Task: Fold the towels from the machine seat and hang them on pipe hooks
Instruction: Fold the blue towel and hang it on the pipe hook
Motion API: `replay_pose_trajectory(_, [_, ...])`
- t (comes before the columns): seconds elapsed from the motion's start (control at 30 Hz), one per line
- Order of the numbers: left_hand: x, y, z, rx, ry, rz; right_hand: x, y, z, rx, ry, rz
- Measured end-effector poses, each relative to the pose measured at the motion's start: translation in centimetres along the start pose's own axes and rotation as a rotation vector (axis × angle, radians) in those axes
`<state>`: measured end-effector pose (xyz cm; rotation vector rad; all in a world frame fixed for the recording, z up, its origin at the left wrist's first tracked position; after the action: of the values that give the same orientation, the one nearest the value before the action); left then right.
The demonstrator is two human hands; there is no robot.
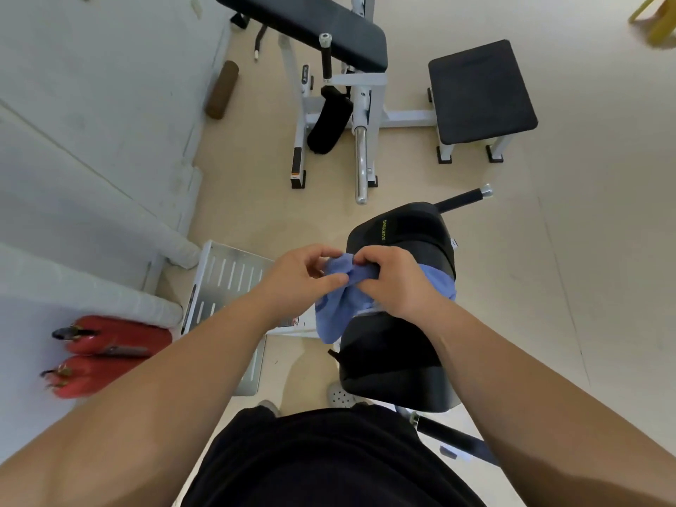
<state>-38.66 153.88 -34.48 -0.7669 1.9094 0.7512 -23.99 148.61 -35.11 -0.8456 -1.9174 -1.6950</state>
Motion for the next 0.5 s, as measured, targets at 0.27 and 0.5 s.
replay_pose_trajectory(0.27, [-0.7,2.4,-0.7,-0.208,-0.071,-0.149,-0.2,0.4,-0.3,0.008,-0.042,-0.010])
replay_pose_trajectory(0.5, [-0.2,5.5,-2.4,-0.232,0.010,-0.078,-0.4,1.8,-1.3,0.027,-0.132,-0.375])
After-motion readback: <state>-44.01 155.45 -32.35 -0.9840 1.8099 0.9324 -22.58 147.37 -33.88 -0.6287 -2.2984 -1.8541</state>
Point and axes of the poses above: each hand's wrist, its own z-axis towards the middle knuckle, its own y-axis out of the back of the hand, x = y × z, the point moved 8 cm from there along z, towards the middle knuckle, and after that the axes turned 15 degrees about -z, right-handed, at the moved point
